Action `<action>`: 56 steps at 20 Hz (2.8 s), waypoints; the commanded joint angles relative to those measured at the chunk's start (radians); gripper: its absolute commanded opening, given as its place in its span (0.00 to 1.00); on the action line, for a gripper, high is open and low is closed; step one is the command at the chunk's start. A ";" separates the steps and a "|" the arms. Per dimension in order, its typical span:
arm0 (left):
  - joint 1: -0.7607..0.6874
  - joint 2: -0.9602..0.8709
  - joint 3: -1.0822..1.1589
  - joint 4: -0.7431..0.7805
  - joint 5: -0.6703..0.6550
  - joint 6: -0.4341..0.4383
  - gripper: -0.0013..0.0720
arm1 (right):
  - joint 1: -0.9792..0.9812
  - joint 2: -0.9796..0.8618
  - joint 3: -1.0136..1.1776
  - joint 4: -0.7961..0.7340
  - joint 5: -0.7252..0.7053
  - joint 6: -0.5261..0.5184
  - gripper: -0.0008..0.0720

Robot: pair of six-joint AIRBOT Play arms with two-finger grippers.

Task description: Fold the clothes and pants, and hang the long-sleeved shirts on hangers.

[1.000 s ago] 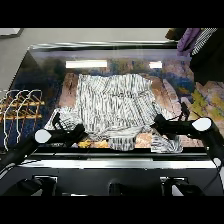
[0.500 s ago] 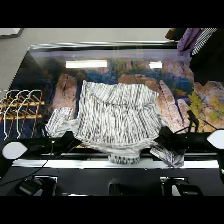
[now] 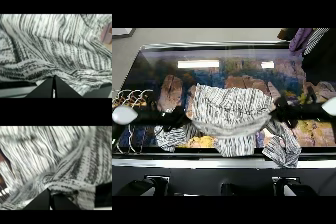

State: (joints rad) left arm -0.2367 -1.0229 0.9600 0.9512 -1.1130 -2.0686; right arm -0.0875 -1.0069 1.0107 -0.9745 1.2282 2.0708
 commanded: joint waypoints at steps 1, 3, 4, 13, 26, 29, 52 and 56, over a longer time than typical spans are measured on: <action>0.054 -0.291 0.192 -0.001 -0.022 0.092 0.05 | 0.001 -0.239 0.068 0.159 -0.224 -0.003 0.05; 0.068 -0.447 0.298 -0.002 -0.022 0.099 0.05 | 0.001 -0.344 0.068 0.302 -0.314 -0.046 0.05; 0.069 -0.522 0.352 -0.002 -0.024 0.104 0.05 | 0.007 -0.387 0.068 0.351 -0.355 -0.079 0.05; 0.108 -0.732 0.572 0.002 -0.045 0.187 0.58 | 0.029 -0.444 0.069 0.289 -0.505 -0.280 0.49; -0.055 -0.390 0.412 0.296 -0.032 0.225 0.86 | 0.412 -0.146 0.071 -0.363 -0.247 -0.103 0.77; -0.122 -0.413 0.412 0.296 0.026 0.224 0.86 | 0.527 -0.247 0.071 -0.500 -0.274 0.001 0.77; -0.356 -0.697 0.415 0.113 0.103 0.194 0.09 | 0.537 -0.392 0.072 -0.590 -0.136 0.074 0.05; -0.288 -0.660 0.548 0.176 0.008 0.202 0.05 | 0.536 -0.346 0.231 -0.697 -0.025 0.057 0.05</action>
State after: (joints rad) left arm -0.5594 -1.7004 1.4265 1.0798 -1.0340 -1.8725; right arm 0.4492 -1.3777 1.1481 -1.5970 1.1202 2.1342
